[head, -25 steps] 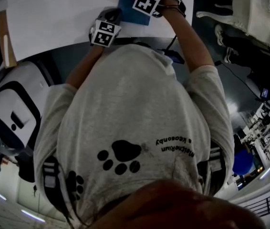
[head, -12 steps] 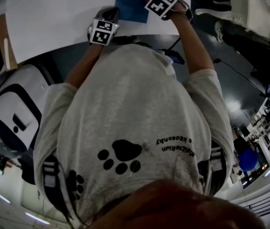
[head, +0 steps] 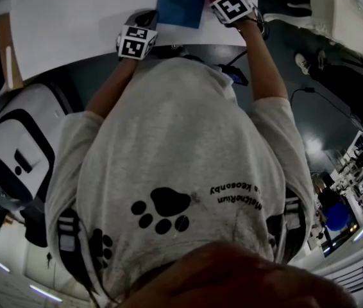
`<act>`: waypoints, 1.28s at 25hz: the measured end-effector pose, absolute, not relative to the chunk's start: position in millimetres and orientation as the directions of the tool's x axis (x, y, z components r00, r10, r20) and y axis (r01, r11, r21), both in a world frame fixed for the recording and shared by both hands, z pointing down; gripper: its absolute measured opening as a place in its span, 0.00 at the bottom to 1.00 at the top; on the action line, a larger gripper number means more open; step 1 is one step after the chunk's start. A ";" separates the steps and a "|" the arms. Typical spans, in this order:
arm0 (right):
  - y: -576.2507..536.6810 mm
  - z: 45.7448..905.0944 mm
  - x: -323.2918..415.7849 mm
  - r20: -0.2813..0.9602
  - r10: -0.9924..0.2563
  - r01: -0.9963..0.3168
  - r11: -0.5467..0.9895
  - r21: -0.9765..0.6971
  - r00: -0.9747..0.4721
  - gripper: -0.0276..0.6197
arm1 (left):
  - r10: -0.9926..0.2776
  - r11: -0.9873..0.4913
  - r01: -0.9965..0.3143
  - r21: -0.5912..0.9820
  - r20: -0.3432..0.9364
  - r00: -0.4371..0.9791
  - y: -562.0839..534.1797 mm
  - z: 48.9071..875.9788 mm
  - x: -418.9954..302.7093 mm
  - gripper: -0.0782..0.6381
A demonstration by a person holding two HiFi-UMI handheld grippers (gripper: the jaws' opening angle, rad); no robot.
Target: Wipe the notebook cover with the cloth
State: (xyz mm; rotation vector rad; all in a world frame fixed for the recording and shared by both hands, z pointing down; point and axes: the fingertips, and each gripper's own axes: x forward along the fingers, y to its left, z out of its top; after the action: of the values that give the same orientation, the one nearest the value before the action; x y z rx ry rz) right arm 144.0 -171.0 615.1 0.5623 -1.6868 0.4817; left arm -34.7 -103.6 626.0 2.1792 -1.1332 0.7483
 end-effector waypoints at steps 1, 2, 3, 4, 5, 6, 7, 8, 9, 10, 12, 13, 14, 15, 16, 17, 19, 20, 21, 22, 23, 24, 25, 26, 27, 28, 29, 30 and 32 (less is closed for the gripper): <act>-171.3 611.2 138.0 0.976 -0.111 -0.611 0.791 -0.027 -0.188 0.15 | -0.531 -0.479 -0.849 0.224 0.696 0.484 -102.5 626.5 -36.4 0.12; -171.9 606.1 130.4 0.966 -0.124 -0.610 0.791 -0.041 -0.225 0.15 | -0.530 -0.479 -0.849 0.224 0.697 0.483 -101.4 626.5 -37.2 0.12; -172.6 600.2 122.1 0.957 -0.138 -0.605 0.795 -0.046 -0.255 0.15 | -0.528 -0.482 -0.848 0.221 0.699 0.482 -100.3 626.4 -37.2 0.13; -173.2 594.2 112.9 0.947 -0.153 -0.595 0.803 -0.046 -0.281 0.15 | -0.525 -0.488 -0.846 0.215 0.702 0.481 -99.3 626.5 -36.7 0.13; -173.2 588.5 102.8 0.938 -0.166 -0.579 0.814 -0.043 -0.303 0.15 | -0.523 -0.494 -0.845 0.207 0.706 0.478 -98.3 626.9 -36.2 0.12; -172.4 583.7 92.3 0.931 -0.174 -0.559 0.828 -0.038 -0.321 0.15 | -0.522 -0.497 -0.844 0.201 0.708 0.476 -97.7 627.4 -36.2 0.13; -171.1 579.8 81.6 0.925 -0.178 -0.536 0.843 -0.032 -0.335 0.15 | -0.522 -0.498 -0.844 0.198 0.709 0.474 -97.5 627.9 -36.3 0.13; -169.5 576.8 70.9 0.921 -0.178 -0.511 0.859 -0.026 -0.346 0.15 | -0.522 -0.498 -0.844 0.198 0.709 0.474 -97.7 628.3 -36.4 0.13; -167.7 574.4 60.2 0.919 -0.175 -0.483 0.876 -0.019 -0.354 0.15 | -0.521 -0.498 -0.844 0.199 0.710 0.474 -98.1 628.7 -36.2 0.13; -165.8 572.6 49.4 0.917 -0.170 -0.452 0.892 -0.012 -0.360 0.15 | -0.519 -0.497 -0.844 0.202 0.710 0.476 -98.4 628.8 -35.5 0.13; -162.1 571.8 28.2 0.918 -0.156 -0.385 0.923 0.004 -0.365 0.15 | -0.514 -0.497 -0.843 0.206 0.713 0.477 -99.4 628.6 -34.1 0.13; -160.1 573.0 19.1 0.921 -0.146 -0.352 0.936 0.010 -0.362 0.15 | -0.513 -0.497 -0.843 0.207 0.713 0.477 -100.1 628.4 -33.5 0.12; -157.3 575.2 11.1 0.925 -0.134 -0.321 0.947 0.014 -0.354 0.15 | -0.513 -0.497 -0.843 0.207 0.714 0.477 -100.6 628.1 -33.0 0.13; -154.3 577.7 4.1 0.931 -0.121 -0.292 0.956 0.016 -0.345 0.15 | -0.512 -0.497 -0.843 0.208 0.713 0.478 -100.6 627.9 -32.5 0.13; -151.3 580.0 -2.3 0.936 -0.109 -0.264 0.964 0.017 -0.336 0.15 | -0.512 -0.497 -0.843 0.208 0.713 0.478 -100.6 627.7 -32.3 0.12; -148.6 581.8 -8.5 0.940 -0.096 -0.236 0.972 0.017 -0.328 0.15 | -0.513 -0.497 -0.842 0.208 0.713 0.479 -100.9 627.5 -32.2 0.12; -143.9 585.4 -17.6 0.949 -0.076 -0.183 0.983 0.020 -0.305 0.15 | -0.514 -0.497 -0.842 0.208 0.712 0.479 -101.4 626.9 -32.5 0.12; -141.9 587.8 -20.0 0.956 -0.070 -0.163 0.986 0.023 -0.286 0.15 | -0.514 -0.497 -0.842 0.208 0.712 0.479 -101.1 626.6 -32.6 0.12; -140.0 590.9 -21.8 0.962 -0.064 -0.145 0.989 0.026 -0.266 0.15 | -0.513 -0.497 -0.842 0.209 0.712 0.480 -100.7 626.3 -32.7 0.13; -138.4 594.5 -22.8 0.968 -0.057 -0.130 0.991 0.026 -0.245 0.15 | -0.512 -0.498 -0.841 0.209 0.712 0.480 -100.4 626.1 -32.7 0.12; -137.2 598.5 -23.1 0.974 -0.050 -0.115 0.993 0.025 -0.221 0.15 | -0.512 -0.499 -0.841 0.208 0.712 0.480 -100.5 626.0 -32.5 0.12; -136.1 602.8 -22.6 0.980 -0.043 -0.101 0.995 0.023 -0.196 0.15 | -0.512 -0.500 -0.841 0.208 0.712 0.480 -100.6 625.9 -32.3 0.12; -134.9 607.3 -21.6 0.985 -0.035 -0.089 0.996 0.020 -0.170 0.15 | -0.512 -0.500 -0.841 0.207 0.712 0.480 -100.7 625.9 -32.1 0.12; -133.5 611.8 -20.6 0.989 -0.027 -0.080 0.997 0.015 -0.147 0.15 | -0.512 -0.500 -0.841 0.207 0.713 0.479 -100.5 626.0 -32.3 0.13; -132.1 615.8 -20.0 0.992 -0.019 -0.073 0.997 0.010 -0.129 0.15 | -0.513 -0.499 -0.842 0.206 0.713 0.479 -100.3 626.2 -32.6 0.12; -131.3 618.7 -20.0 0.993 -0.013 -0.069 0.998 0.005 -0.116 0.15 | -0.513 -0.499 -0.842 0.206 0.713 0.479 -100.0 626.6 -33.0 0.12; -131.1 620.3 -20.1 0.994 -0.009 -0.068 0.998 0.002 -0.108 0.15 | -0.513 -0.499 -0.842 0.206 0.713 0.479 -99.9 626.9 -33.2 0.13; -131.3 620.9 -20.0 0.995 -0.007 -0.069 0.998 0.000 -0.100 0.15 | -0.512 -0.499 -0.842 0.206 0.713 0.479 -100.1 627.0 -33.3 0.12; -131.4 620.7 -18.7 0.996 -0.003 -0.077 0.997 -0.004 -0.088 0.15 | -0.511 -0.500 -0.841 0.208 0.712 0.480 -100.0 626.6 -33.2 0.12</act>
State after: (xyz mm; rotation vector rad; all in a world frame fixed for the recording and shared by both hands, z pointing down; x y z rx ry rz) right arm -18.7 -131.4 620.7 0.0610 -1.6577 0.0622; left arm -33.2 -100.0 626.6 2.1840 -1.1143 0.7928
